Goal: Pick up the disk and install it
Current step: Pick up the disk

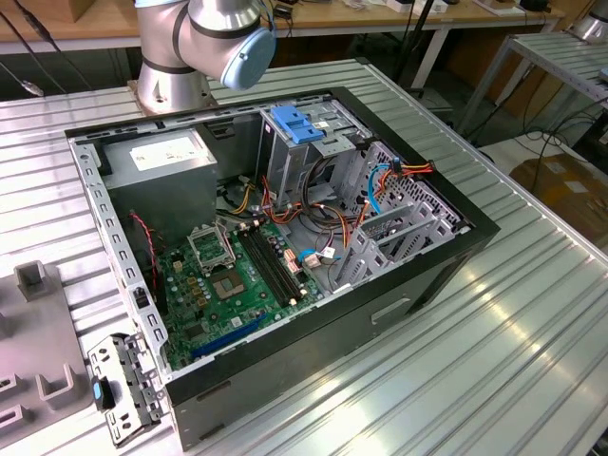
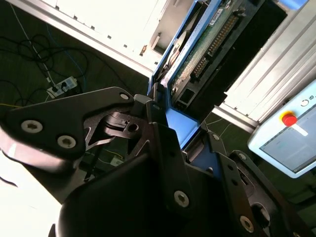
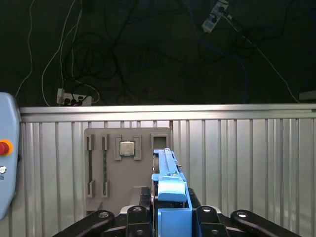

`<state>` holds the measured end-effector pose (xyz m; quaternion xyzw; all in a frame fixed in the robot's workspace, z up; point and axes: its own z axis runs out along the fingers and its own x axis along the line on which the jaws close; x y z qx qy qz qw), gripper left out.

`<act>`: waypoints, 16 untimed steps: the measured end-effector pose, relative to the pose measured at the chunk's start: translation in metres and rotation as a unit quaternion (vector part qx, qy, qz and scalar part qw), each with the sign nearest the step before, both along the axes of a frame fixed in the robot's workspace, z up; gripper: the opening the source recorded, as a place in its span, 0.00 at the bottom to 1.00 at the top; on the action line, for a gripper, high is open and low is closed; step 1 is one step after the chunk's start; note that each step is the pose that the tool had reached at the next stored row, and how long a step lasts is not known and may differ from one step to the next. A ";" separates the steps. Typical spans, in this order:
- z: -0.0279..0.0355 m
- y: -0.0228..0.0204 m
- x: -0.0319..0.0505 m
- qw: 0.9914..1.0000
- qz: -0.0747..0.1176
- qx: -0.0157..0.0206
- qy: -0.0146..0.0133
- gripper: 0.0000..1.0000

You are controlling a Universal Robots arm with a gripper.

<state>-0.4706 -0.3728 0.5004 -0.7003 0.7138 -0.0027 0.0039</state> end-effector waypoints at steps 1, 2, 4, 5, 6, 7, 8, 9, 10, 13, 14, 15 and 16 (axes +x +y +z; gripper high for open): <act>0.0000 0.0000 0.0005 1.000 0.000 0.000 0.000 0.37; 0.0001 0.0000 0.0012 1.000 0.000 0.000 0.000 0.37; 0.0000 0.0000 0.0028 1.000 0.000 0.000 0.000 0.37; 0.0000 0.0000 0.0036 1.000 0.000 0.000 0.000 0.37; 0.0001 0.0000 0.0051 1.000 0.000 0.000 0.000 0.37; 0.0001 0.0000 0.0060 1.000 0.000 0.000 0.000 0.37; 0.0000 0.0000 0.0074 1.000 0.000 0.000 0.000 0.37; 0.0000 0.0000 0.0087 1.000 0.000 0.000 0.000 0.37; 0.0000 0.0000 0.0096 1.000 0.000 0.000 0.000 0.37; 0.0001 0.0000 0.0122 1.000 0.000 0.000 0.000 0.37; 0.0000 0.0000 0.0127 1.000 0.000 0.000 0.000 0.37; 0.0000 0.0000 0.0134 1.000 0.000 0.000 0.000 0.37; 0.0000 0.0000 0.0142 1.000 0.000 0.000 0.000 0.37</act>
